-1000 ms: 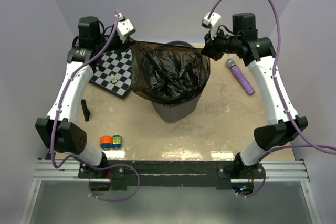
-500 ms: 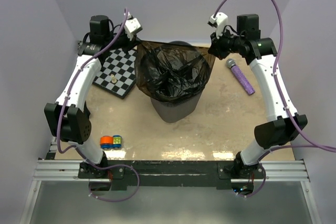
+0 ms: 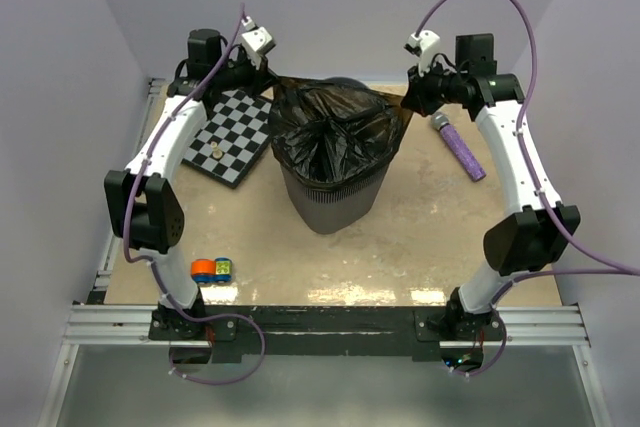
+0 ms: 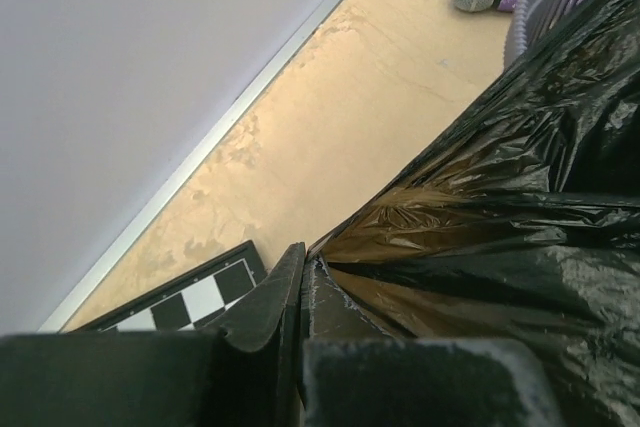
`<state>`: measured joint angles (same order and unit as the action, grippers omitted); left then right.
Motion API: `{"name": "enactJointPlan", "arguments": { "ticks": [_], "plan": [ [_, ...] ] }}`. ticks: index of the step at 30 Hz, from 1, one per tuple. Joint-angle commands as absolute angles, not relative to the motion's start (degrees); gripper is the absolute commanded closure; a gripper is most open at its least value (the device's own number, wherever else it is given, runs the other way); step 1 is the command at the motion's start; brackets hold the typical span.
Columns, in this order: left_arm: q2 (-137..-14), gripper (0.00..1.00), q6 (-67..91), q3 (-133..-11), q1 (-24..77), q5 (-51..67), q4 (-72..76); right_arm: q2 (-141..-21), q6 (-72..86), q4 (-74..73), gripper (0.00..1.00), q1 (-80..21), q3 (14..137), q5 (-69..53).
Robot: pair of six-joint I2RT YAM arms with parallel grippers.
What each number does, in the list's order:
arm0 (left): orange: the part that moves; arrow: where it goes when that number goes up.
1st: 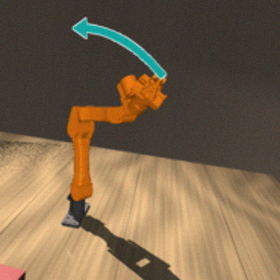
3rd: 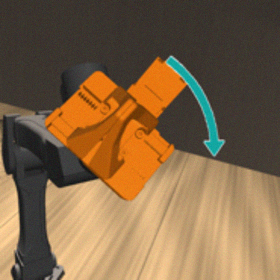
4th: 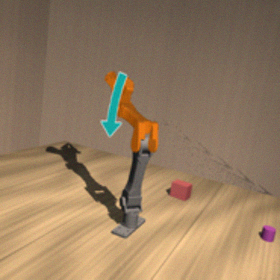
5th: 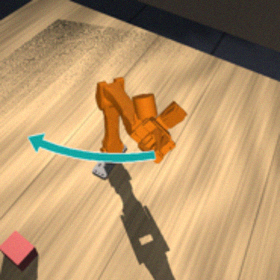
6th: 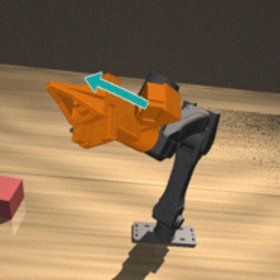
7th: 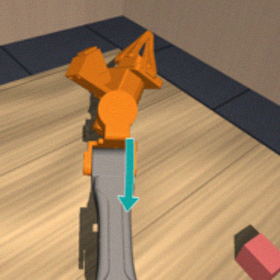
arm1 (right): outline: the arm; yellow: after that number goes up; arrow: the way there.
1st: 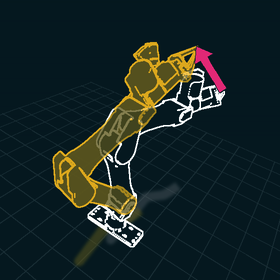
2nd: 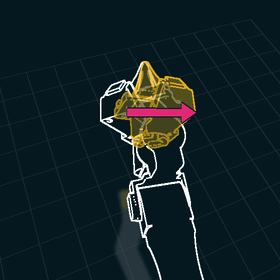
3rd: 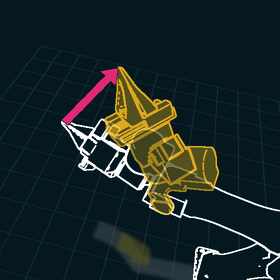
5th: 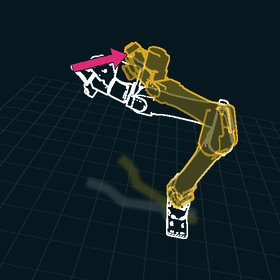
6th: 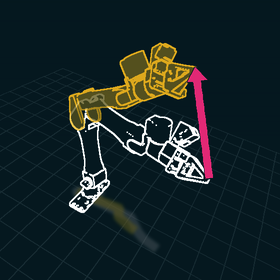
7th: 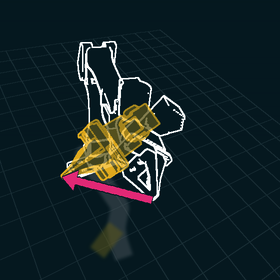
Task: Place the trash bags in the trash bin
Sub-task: Place the trash bag in the bin.
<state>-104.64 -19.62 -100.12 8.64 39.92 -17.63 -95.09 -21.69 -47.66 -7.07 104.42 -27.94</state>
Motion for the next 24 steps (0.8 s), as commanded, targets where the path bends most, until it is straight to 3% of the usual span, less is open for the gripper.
{"name": "enactJointPlan", "arguments": {
  "ticks": [1, 8, 17, 24],
  "plan": [
    [-107.7, 1.0, -11.0, -102.9, 6.6, 36.9, -11.8, -98.9, -20.3, -48.3, 1.0, -4.0, 106.9, -26.1],
    [-108.1, 1.0, 4.1, -97.7, 6.5, 42.5, 2.1, -102.1, -18.8, -47.5, 1.0, -4.0, 107.6, -31.1],
    [-107.6, 0.91, 15.5, -93.5, 6.4, 54.1, 15.1, -104.5, -15.3, -46.1, 0.97, -3.7, 113.0, -41.4],
    [-111.0, 0.89, 21.1, -95.1, 6.7, 52.9, 14.8, -108.1, -11.0, -44.3, 0.99, -3.7, 113.0, -45.3]
  ]
}}
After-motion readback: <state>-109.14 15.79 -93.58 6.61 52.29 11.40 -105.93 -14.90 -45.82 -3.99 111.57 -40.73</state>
